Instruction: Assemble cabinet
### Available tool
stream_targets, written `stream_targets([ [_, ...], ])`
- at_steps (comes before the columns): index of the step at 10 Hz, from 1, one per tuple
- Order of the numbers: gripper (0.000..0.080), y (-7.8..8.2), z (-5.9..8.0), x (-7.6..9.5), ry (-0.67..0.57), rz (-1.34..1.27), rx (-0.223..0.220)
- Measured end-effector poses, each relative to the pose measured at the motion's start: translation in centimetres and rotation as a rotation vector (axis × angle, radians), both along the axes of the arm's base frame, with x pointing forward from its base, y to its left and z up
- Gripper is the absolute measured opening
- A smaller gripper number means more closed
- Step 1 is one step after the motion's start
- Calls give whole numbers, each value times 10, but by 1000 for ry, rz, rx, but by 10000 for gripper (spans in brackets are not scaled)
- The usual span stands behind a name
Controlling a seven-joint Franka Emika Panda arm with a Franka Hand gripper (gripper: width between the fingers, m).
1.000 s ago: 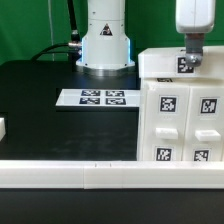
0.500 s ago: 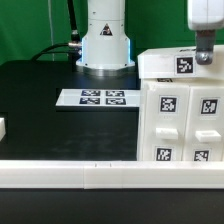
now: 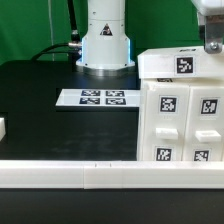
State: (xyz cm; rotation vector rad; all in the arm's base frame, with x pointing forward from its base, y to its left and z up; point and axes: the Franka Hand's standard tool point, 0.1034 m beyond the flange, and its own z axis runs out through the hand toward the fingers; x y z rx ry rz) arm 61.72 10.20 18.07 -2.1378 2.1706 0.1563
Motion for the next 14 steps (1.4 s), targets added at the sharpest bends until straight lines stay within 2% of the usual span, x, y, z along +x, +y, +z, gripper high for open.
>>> stream_targets([
  [2, 797, -1, 3, 2, -22, 277, 7],
  [14, 797, 0, 2, 3, -162, 1356, 3],
])
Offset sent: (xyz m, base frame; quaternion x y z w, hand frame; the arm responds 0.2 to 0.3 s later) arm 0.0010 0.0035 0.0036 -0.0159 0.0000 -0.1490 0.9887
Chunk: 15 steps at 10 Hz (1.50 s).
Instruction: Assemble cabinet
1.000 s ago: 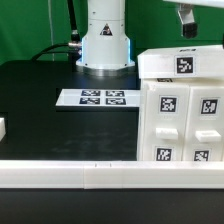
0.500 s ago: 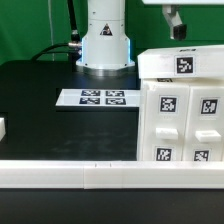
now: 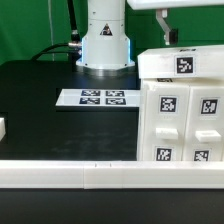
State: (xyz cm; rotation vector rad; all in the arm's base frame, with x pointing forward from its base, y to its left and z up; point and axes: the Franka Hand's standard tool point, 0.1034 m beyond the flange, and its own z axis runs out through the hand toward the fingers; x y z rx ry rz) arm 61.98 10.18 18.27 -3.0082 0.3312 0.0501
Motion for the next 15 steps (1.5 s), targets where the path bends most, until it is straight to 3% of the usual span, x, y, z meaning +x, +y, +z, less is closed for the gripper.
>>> stream_targets([
  [5, 797, -3, 3, 3, -69, 555, -2],
  [9, 797, -4, 2, 2, -91, 932, -30],
  [15, 797, -13, -2, 0, -90, 1287, -56],
])
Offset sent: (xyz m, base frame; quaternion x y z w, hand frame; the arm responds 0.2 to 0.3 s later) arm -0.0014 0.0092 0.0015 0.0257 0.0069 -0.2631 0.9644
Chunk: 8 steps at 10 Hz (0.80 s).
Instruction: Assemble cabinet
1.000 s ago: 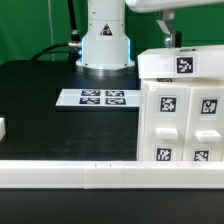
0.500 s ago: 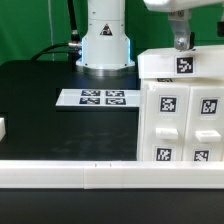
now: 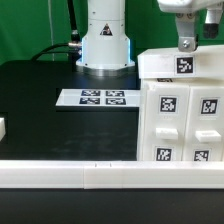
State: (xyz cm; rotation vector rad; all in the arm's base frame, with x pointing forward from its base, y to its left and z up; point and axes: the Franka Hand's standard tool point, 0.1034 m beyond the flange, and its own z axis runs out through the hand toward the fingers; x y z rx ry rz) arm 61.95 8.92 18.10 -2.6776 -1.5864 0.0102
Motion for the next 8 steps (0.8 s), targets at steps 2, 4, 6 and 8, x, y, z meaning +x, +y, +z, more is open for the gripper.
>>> stream_targets([
  [2, 797, -1, -4, -2, 0, 37, -10],
  [4, 797, -3, -12, -5, -11, 34, -11],
  [6, 797, -4, -13, -6, -11, 25, -12],
  [8, 797, -6, -14, -6, -10, 20, -13],
])
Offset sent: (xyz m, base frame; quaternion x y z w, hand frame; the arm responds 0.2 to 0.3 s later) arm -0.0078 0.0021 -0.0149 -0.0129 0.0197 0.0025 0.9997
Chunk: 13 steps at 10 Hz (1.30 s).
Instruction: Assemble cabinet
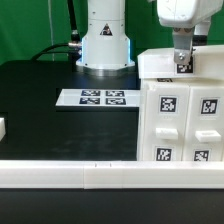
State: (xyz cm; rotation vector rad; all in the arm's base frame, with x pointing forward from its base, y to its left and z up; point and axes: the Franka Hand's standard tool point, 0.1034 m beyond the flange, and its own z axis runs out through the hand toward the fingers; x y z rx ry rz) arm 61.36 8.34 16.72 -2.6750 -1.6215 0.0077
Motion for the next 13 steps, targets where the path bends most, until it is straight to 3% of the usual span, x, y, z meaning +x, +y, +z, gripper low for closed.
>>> stream_targets([
  [2, 556, -1, 0, 0, 0, -5, -1],
  [6, 558, -5, 0, 1, 0, -44, -1],
  [9, 560, -5, 0, 1, 3, -331, -4],
  [13, 560, 2, -1, -1, -3, -984, 4],
])
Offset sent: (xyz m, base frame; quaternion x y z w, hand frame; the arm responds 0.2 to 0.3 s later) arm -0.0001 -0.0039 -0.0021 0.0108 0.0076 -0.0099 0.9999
